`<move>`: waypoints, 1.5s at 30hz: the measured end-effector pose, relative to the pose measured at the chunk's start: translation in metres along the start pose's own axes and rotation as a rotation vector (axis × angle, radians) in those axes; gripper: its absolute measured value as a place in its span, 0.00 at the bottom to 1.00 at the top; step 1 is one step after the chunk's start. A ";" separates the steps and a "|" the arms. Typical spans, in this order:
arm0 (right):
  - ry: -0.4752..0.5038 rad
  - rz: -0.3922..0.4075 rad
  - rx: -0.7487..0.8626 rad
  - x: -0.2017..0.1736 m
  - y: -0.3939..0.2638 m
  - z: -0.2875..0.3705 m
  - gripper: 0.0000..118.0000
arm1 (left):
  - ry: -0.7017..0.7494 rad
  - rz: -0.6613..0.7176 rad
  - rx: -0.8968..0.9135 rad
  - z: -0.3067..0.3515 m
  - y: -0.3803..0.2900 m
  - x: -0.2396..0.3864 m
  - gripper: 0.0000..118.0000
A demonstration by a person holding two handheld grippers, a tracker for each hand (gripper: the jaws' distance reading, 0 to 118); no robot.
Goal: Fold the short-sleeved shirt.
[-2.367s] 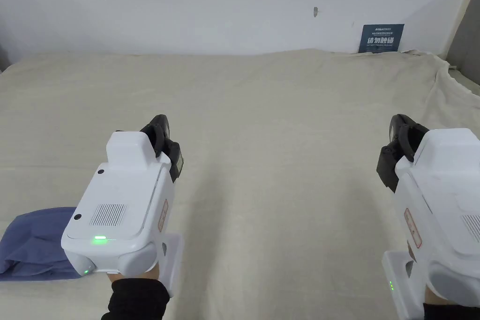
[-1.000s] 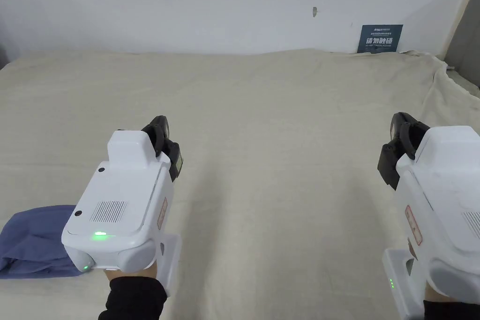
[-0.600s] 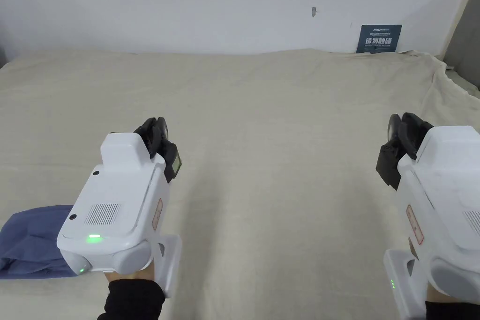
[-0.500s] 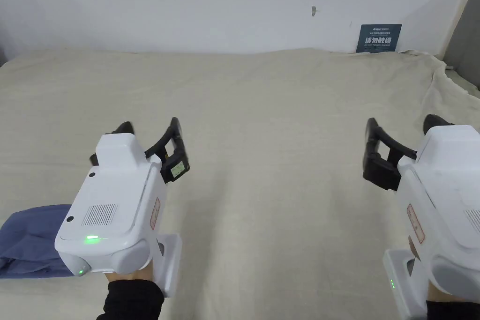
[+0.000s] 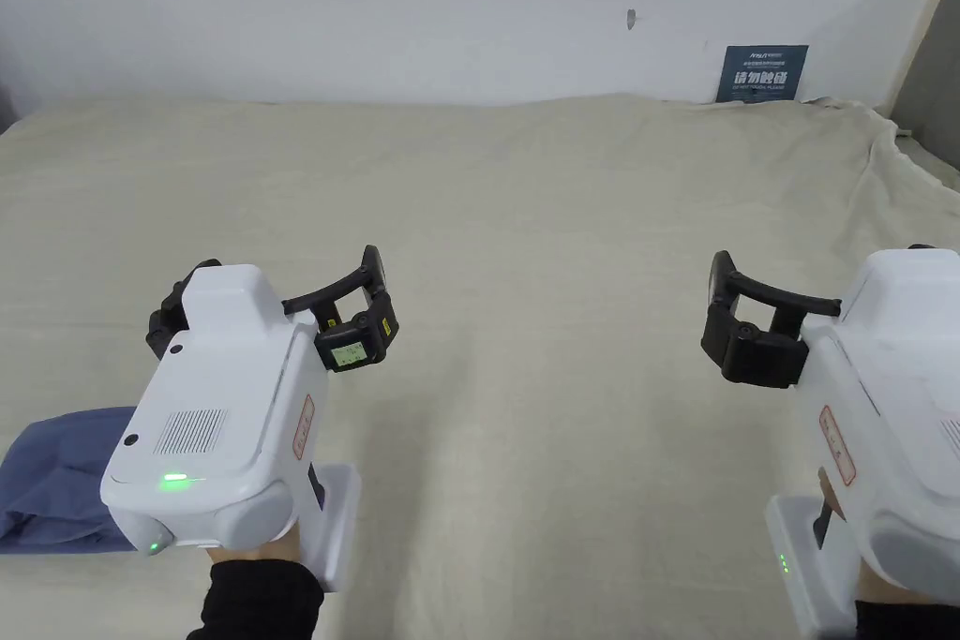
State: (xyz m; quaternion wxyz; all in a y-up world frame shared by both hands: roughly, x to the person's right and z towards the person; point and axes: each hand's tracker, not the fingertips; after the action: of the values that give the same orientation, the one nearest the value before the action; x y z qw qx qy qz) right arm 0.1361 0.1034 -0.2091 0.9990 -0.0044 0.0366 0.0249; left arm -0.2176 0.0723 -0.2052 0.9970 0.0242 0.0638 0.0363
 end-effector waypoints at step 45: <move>-0.005 -0.014 0.020 -0.001 0.004 0.004 1.00 | -0.014 -0.033 -0.005 0.000 0.004 0.004 1.00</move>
State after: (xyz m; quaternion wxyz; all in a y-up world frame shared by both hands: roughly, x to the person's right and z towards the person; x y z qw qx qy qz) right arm 0.1350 0.1077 -0.2052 0.9992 0.0053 0.0343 0.0177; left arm -0.2137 0.0763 -0.2057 0.9979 0.0208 0.0572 0.0197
